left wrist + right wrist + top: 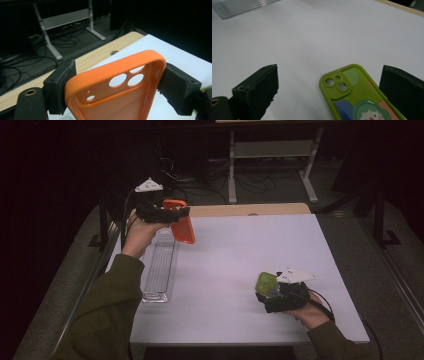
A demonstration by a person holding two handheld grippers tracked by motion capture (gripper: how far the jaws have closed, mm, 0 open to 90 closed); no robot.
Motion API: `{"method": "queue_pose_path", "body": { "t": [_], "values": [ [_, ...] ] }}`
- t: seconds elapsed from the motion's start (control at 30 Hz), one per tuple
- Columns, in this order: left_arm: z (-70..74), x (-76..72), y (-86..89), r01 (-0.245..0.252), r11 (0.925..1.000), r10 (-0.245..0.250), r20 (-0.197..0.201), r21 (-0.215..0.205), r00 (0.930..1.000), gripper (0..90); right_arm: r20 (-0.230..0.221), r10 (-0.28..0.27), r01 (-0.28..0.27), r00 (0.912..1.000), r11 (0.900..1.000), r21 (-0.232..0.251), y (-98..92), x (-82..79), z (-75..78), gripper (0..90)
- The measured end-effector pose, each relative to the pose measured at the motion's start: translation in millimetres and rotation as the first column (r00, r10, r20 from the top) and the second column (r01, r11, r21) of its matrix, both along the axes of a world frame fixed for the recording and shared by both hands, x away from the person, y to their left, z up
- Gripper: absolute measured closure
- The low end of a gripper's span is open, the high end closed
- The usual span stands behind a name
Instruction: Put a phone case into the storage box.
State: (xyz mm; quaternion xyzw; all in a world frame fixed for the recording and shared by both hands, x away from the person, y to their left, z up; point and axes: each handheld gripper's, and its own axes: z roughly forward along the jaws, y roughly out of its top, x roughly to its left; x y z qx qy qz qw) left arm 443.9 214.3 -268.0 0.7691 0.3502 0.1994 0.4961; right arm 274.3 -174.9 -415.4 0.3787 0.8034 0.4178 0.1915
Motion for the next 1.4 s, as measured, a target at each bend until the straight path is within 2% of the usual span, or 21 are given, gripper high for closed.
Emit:
{"method": "queue_pose_path", "body": {
  "t": [0.27, 0.4, 0.47, 0.53, 0.67, 0.97, 1.1, 1.2, 1.4],
  "values": [
    [-3.5, 16.3, 21.3, -0.084, 0.9961, 0.084, 0.006, 0.026, 0.9965, 18.8, 0.000, -0.002, 0.002, 1.0000, 1.000, 0.005, -1.0, 0.1, 0.5, 1.7],
    [-9.2, 22.5, 27.4, -0.118, 0.9913, 0.118, 0.004, 0.058, 0.9930, 18.7, 0.009, -0.002, 0.002, 1.0000, 1.000, 0.006, -2.6, 0.3, 0.8, 1.7],
    [-12.4, 25.8, 31.5, -0.139, 0.9860, 0.139, 0.004, 0.092, 0.9902, 18.7, 0.016, -0.003, 0.003, 0.9999, 1.000, 0.007, -3.4, 0.4, 1.2, 1.7],
    [-15.4, 28.0, 33.0, -0.155, 0.9841, 0.156, 0.000, 0.087, 0.9878, 18.6, 0.015, -0.004, 0.004, 0.9999, 1.000, 0.009, -3.3, 0.4, 1.4, 1.7],
    [-22.3, 32.3, 36.4, -0.195, 0.9746, 0.196, 0.003, 0.110, 0.9807, 18.6, 0.012, -0.005, 0.005, 0.9999, 1.000, 0.010, -2.9, -0.2, 2.5, 1.7],
    [-42.6, 44.5, 45.0, -0.270, 0.9522, 0.277, -0.028, 0.143, 0.9606, 18.6, 0.012, -0.005, 0.004, 0.9999, 1.000, 0.016, -2.7, 0.3, 2.7, 1.7],
    [-52.9, 50.8, 47.3, -0.284, 0.9472, 0.295, -0.057, 0.149, 0.9538, 18.5, 0.015, 0.001, -0.001, 0.9999, 1.000, 0.014, -2.4, 0.7, 2.7, 1.7],
    [-59.0, 53.7, 44.8, -0.295, 0.9422, 0.306, -0.049, 0.158, 0.9506, 18.5, 0.018, 0.002, -0.002, 0.9998, 1.000, 0.014, -2.5, 0.8, 3.0, 1.7],
    [-70.1, 60.2, 43.0, -0.304, 0.9361, 0.320, -0.073, 0.177, 0.9445, 18.3, 0.011, -0.001, 0.000, 0.9999, 1.000, 0.020, -2.6, 0.3, 2.9, 1.7]
  ]
}}
